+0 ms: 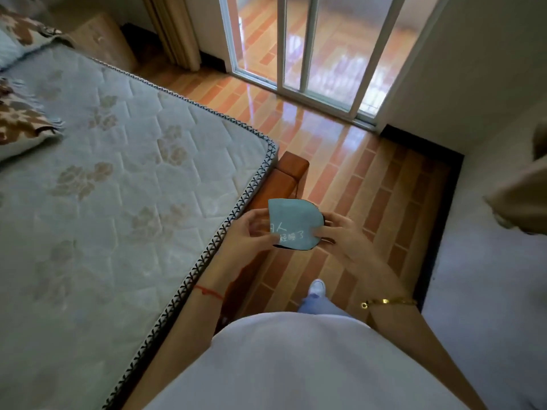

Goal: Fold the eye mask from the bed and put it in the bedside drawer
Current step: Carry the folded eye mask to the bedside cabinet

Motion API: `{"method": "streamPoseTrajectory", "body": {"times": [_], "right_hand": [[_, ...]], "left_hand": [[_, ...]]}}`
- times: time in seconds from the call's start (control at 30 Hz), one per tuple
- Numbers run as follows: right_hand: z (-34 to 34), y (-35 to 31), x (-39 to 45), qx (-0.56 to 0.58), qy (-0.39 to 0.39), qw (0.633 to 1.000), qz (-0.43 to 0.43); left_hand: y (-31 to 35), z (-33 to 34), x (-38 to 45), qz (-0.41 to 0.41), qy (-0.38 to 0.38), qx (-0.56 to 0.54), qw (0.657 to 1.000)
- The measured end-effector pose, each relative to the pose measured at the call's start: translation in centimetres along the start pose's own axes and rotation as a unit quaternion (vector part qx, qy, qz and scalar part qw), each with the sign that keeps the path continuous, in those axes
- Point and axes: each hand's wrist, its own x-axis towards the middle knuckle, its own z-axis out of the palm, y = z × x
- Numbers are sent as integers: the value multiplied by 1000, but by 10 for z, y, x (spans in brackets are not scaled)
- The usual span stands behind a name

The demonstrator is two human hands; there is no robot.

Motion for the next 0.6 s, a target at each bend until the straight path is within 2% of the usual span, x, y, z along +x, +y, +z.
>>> {"method": "streamPoseTrajectory", "body": {"times": [0.27, 0.6], "right_hand": [[-134, -58, 19, 0, 73, 996, -50], [-217, -103, 58, 74, 142, 984, -81]], "left_hand": [[45, 130, 77, 30, -68, 8, 997], [94, 211, 161, 19, -131, 15, 991]]}}
